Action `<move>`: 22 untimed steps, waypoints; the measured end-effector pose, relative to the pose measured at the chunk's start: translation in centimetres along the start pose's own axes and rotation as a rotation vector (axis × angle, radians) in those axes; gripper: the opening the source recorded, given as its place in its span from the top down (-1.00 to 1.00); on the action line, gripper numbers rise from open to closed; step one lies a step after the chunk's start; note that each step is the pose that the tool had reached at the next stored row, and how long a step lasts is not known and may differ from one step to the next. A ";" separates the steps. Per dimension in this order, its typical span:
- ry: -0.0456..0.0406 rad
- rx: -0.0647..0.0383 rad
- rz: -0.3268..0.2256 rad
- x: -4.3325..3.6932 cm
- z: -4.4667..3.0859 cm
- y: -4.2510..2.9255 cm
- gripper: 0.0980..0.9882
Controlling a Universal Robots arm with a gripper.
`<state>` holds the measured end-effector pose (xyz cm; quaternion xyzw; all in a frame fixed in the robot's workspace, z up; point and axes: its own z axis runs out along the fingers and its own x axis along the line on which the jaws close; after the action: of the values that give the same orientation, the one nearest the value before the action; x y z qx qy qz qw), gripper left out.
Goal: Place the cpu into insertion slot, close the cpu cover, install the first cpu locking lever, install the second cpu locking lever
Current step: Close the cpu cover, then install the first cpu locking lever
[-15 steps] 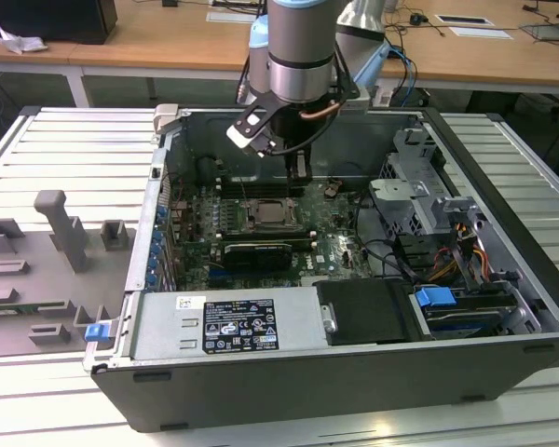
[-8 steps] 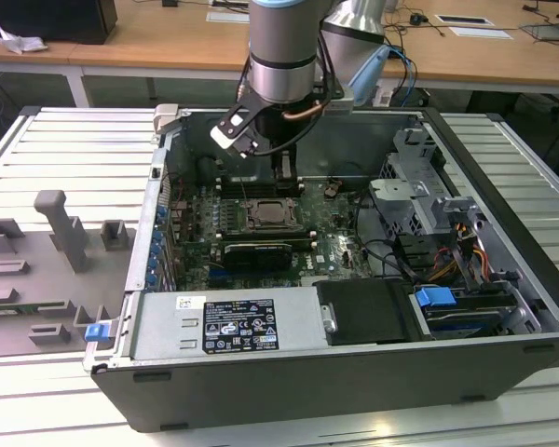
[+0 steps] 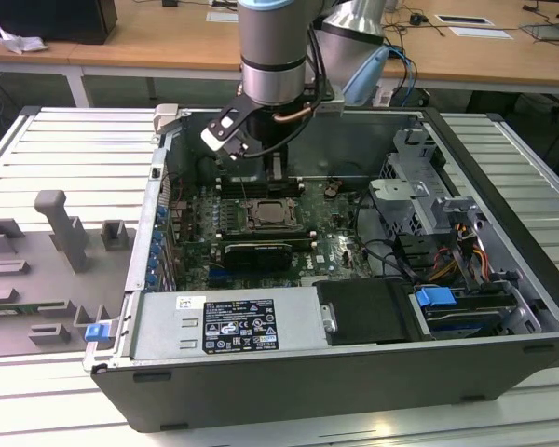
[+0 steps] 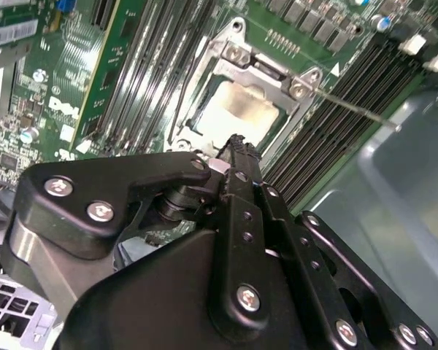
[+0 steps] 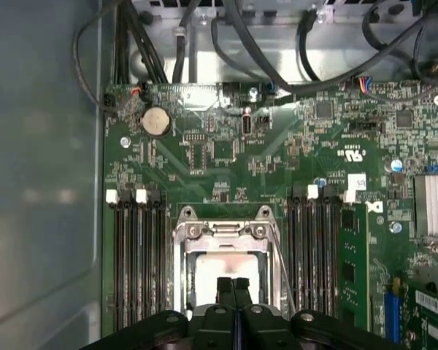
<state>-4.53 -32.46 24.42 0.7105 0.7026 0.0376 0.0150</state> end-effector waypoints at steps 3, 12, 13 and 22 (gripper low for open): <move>-0.0001 0.000 0.000 -0.01 0.09 -0.50 0.98; -0.0001 0.000 0.000 -0.01 0.08 -0.90 0.98; 0.0000 0.000 0.000 -0.01 0.08 -0.91 0.98; -0.0001 0.000 0.000 0.01 -0.48 -0.91 0.98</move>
<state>-5.47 -32.46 24.84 0.7105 0.7026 0.0376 0.0150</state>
